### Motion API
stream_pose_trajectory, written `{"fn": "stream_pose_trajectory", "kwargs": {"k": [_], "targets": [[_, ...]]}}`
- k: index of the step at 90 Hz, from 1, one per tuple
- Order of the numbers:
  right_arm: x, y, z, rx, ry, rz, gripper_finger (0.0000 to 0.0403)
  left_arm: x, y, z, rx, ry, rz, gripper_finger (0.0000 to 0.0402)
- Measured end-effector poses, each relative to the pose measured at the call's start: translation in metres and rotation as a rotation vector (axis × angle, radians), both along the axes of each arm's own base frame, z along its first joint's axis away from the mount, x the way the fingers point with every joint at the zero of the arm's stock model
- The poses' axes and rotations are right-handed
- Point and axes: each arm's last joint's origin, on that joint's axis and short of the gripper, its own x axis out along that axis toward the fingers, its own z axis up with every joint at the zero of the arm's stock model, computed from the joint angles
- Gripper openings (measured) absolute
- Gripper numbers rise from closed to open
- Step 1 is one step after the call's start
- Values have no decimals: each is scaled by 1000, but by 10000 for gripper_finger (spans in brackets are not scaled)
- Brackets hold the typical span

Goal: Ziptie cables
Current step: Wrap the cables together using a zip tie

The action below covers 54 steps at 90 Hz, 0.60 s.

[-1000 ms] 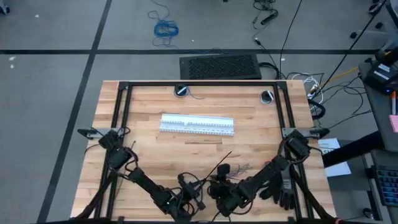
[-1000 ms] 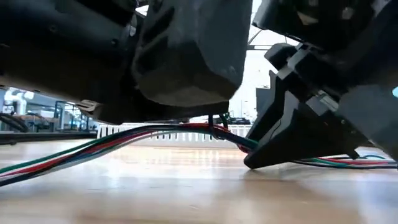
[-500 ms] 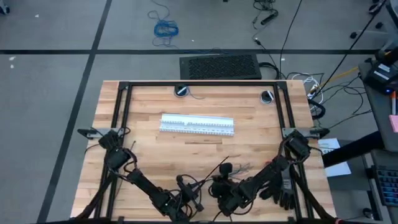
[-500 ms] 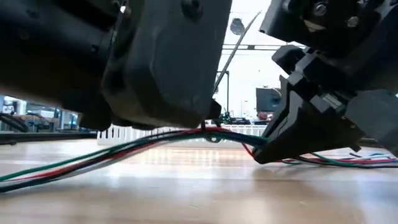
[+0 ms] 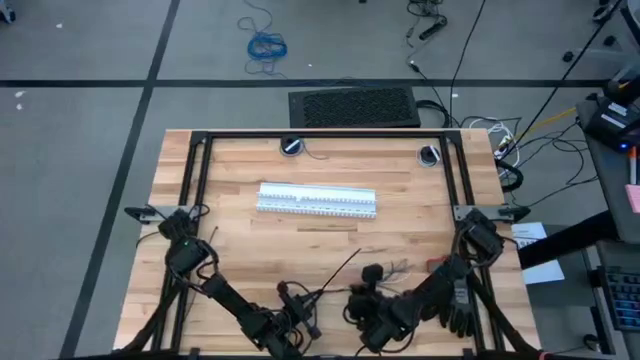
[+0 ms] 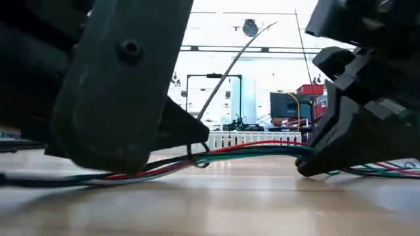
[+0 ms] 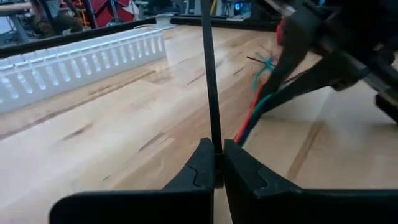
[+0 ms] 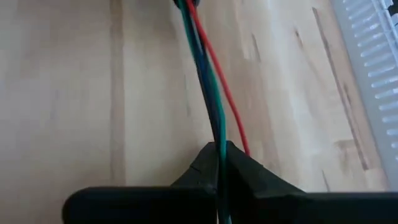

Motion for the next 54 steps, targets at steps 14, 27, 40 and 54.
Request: {"fn": "stream_pose_trajectory", "kwargs": {"k": [14, 27, 40, 54], "targets": [[-4, 5, -1, 15, 2, 9, 0, 0, 0, 0, -2, -2, -1, 14], [-4, 7, 2, 13, -2, 38, 19, 0, 0, 0, -6, -2, -2, 14], [-8, 14, 24, 47, -63, 73, 68, 0, -1, -1, -27, 18, -20, 14], [-9, 12, 51, 13, -161, 71, 127, 1, -2, -1, -40, 20, -28, 14]]}}
